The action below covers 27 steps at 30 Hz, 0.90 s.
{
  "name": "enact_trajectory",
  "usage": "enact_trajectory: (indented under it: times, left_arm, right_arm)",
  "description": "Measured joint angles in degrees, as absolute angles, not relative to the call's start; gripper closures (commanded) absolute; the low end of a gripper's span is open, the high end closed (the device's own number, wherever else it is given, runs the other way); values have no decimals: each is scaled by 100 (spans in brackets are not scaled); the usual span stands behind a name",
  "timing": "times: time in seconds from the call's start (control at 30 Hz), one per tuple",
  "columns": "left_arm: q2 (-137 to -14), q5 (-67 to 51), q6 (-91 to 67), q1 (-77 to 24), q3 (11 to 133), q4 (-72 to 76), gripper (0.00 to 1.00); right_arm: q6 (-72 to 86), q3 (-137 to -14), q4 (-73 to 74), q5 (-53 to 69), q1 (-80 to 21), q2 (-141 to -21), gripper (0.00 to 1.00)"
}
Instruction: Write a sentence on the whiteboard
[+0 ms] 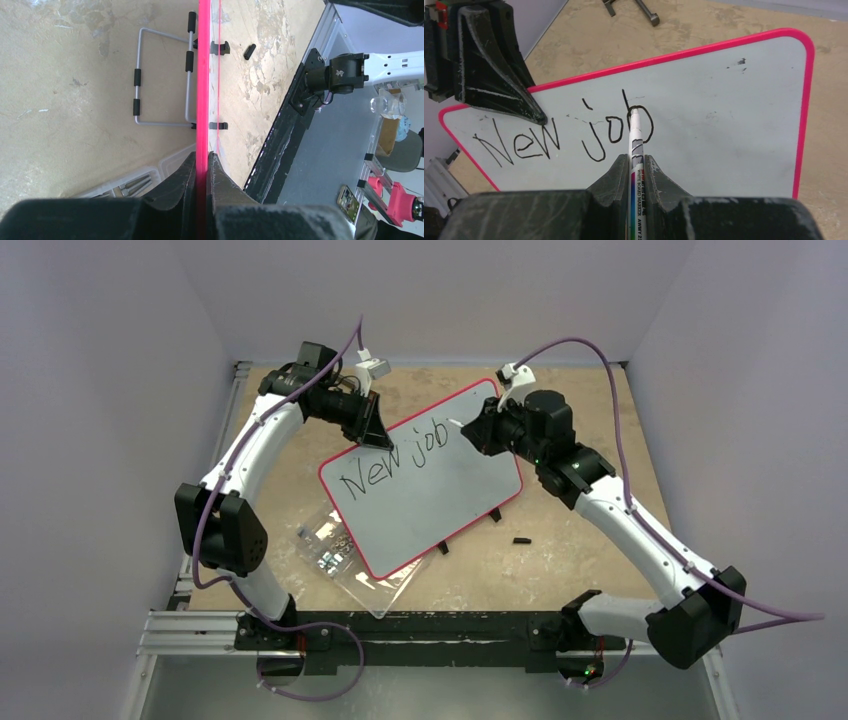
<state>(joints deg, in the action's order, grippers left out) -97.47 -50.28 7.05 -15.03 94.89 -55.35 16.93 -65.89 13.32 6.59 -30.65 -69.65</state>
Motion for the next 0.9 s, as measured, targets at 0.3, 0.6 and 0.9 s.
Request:
enact_trajectory:
  times: [0.3,0.6,0.9]
  left_arm:
    - [-9734,-5028,705,-1507,9489,-5535,100]
    - [-9730,-5028,705,-1507,9489,-5535,100]
    - [-9725,-5028,705,-1509,9489,-5535,100]
  right_arm:
    - [1693,-6663,1332,504,-2840,-7166,100]
    - [1695,-6667,1328,530,-2773,-7264,100]
    - [1699,-6751,1321,532,-2692,-7356,100]
